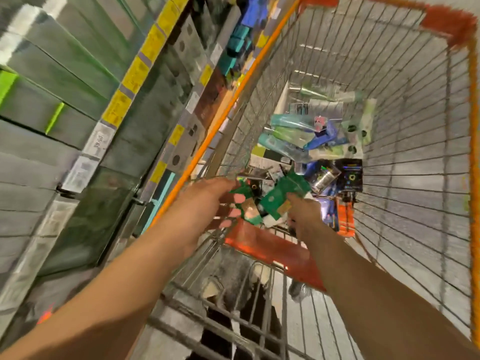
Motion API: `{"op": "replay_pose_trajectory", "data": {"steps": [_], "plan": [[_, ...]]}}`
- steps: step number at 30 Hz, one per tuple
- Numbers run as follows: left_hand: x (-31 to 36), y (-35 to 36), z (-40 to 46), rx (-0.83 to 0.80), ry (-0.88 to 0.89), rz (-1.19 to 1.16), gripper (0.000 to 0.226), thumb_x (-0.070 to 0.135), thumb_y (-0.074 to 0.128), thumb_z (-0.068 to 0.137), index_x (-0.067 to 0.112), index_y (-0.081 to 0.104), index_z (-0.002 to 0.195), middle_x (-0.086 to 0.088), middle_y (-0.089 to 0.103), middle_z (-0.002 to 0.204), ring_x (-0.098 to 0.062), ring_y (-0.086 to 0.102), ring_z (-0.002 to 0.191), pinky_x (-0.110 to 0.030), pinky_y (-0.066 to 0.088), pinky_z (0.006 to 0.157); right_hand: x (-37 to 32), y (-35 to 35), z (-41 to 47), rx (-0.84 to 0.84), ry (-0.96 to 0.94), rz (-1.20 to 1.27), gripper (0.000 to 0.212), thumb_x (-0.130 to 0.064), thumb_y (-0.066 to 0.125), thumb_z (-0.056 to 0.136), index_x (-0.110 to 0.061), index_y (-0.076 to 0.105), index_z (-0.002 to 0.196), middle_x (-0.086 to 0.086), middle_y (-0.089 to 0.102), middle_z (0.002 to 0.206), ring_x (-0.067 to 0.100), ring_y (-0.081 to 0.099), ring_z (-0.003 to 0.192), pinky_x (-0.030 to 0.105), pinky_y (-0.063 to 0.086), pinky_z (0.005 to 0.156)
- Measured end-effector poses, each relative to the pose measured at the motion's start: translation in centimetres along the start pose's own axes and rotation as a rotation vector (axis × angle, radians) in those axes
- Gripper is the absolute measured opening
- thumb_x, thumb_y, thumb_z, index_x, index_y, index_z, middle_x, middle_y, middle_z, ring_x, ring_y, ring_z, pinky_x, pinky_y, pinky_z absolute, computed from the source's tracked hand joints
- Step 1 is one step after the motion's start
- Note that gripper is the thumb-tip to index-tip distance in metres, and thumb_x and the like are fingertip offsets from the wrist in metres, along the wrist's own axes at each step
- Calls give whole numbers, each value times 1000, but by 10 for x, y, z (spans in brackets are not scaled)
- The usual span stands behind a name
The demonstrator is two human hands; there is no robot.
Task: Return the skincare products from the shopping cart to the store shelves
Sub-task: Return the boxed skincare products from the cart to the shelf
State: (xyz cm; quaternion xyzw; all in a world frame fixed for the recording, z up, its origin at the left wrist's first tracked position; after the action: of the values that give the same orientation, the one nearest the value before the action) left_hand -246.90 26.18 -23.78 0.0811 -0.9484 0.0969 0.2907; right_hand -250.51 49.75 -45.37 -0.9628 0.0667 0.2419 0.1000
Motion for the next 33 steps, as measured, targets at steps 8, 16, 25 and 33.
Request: {"op": "replay_pose_trajectory", "data": {"steps": [8, 16, 25, 33], "plan": [[-13, -15, 23, 37, -34, -23, 24, 31, 57, 102, 17, 71, 115, -4, 79, 97, -20, 67, 79, -36, 50, 74, 28, 30, 35, 138, 126, -174, 90, -42, 88, 60, -9, 40, 128, 13, 58, 120, 26, 61, 99, 40, 60, 77], [-10, -13, 22, 20, -19, -4, 21, 31, 57, 102, 19, 70, 114, -1, 78, 95, -19, 68, 77, -34, 52, 72, 32, 34, 13, -81, 139, -60, 50, -22, 86, 82, -6, 60, 122, 16, 64, 123, 37, 66, 109, 49, 65, 76], [2, 2, -13, -32, -15, -72, 27, 32, 57, 103, 15, 69, 119, -4, 76, 93, -23, 66, 79, -32, 55, 67, -58, -6, -83, -71, -274, -33, 56, 1, 81, 78, -17, 46, 118, 4, 69, 98, 21, 71, 79, 33, 61, 63], [55, 3, -94, -195, -13, -506, 55, 65, 46, 98, 16, 65, 115, -17, 68, 108, -39, 68, 92, -45, 65, 61, -212, -1, -296, -133, -1340, -418, 62, -3, 83, 71, -35, 56, 116, -3, 50, 118, 21, 52, 112, 28, 46, 90]]}}
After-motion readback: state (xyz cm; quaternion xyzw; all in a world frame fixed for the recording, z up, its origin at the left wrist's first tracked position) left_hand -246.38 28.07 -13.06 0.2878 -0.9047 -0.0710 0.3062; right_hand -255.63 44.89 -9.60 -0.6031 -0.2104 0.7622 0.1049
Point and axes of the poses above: each hand's wrist, its own z-axis towards the middle knuckle, its own y-axis out of the palm, x = y × z, the point moved 10 cm from there along z, towards the middle knuckle
